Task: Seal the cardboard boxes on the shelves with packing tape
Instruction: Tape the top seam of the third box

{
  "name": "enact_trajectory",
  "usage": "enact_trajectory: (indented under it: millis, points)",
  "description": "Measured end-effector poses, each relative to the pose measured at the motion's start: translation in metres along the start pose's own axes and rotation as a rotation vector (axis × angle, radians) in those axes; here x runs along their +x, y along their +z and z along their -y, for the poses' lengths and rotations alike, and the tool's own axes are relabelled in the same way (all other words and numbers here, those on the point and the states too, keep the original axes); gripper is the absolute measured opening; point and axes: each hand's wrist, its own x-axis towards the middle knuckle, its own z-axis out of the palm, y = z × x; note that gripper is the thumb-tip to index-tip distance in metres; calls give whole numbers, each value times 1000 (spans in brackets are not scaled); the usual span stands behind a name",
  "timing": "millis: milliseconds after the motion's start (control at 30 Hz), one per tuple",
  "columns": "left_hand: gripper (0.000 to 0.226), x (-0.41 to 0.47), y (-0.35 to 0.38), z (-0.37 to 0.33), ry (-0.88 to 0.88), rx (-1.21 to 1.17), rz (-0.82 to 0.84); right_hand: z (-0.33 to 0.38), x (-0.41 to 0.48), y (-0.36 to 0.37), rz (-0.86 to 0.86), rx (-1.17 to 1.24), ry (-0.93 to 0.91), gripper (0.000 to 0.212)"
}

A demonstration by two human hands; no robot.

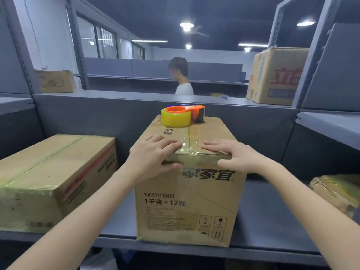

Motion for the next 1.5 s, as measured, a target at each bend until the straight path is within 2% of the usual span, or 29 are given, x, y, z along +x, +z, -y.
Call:
enact_trajectory:
  millis: [133, 233, 267, 300, 400, 667, 833, 1033, 1100, 1200, 1300, 1367, 1433, 1500]
  points:
    - [67, 2, -1, -5, -72, -59, 82, -2, -2, 3, -35, -16, -6, 59]
    - [76, 18, -10, 0, -225, -390, 277, -3, -3, 12, -130, -14, -11, 41]
    - [75, 28, -11, 5, -284, -522, 306, -3, -3, 15, -185, -10, -7, 34]
    - [69, 38, -10, 11, -334, -590, 319, -3, -3, 19, -250, -30, -7, 37]
    - [36, 74, 4, 31, -379, -498, 265, -3, -2, 28, -368, -179, -17, 55]
    - [50, 162, 63, 57, -455, -27, 408, -11, 1, 32, -382, -226, -38, 57]
    - [41, 179, 84, 56, -546, -98, 472, -14, 3, 31, -389, -215, -39, 51]
    - [34, 177, 82, 55, -611, -235, 361, -17, 4, 28, -346, -223, -44, 56]
    - [27, 175, 71, 56, -635, -382, 304, -17, 5, 26, -338, -218, -32, 59]
    - [28, 171, 47, 56, -662, -714, 302, -15, 4, 20, -282, -182, -30, 62]
    - [23, 161, 21, 46, -641, -1122, 270, -18, 7, 8, -222, 140, 17, 55]
    - [22, 149, 9, 36, -631, -1433, 232, -21, 18, 1, -360, 268, 121, 53]
    - [18, 138, -1, 25, -591, -1663, 277, -22, 30, -10, -540, 278, 208, 67]
    - [19, 129, -8, 15, -592, -1832, 308, -19, 39, -27, -606, 357, 164, 83]
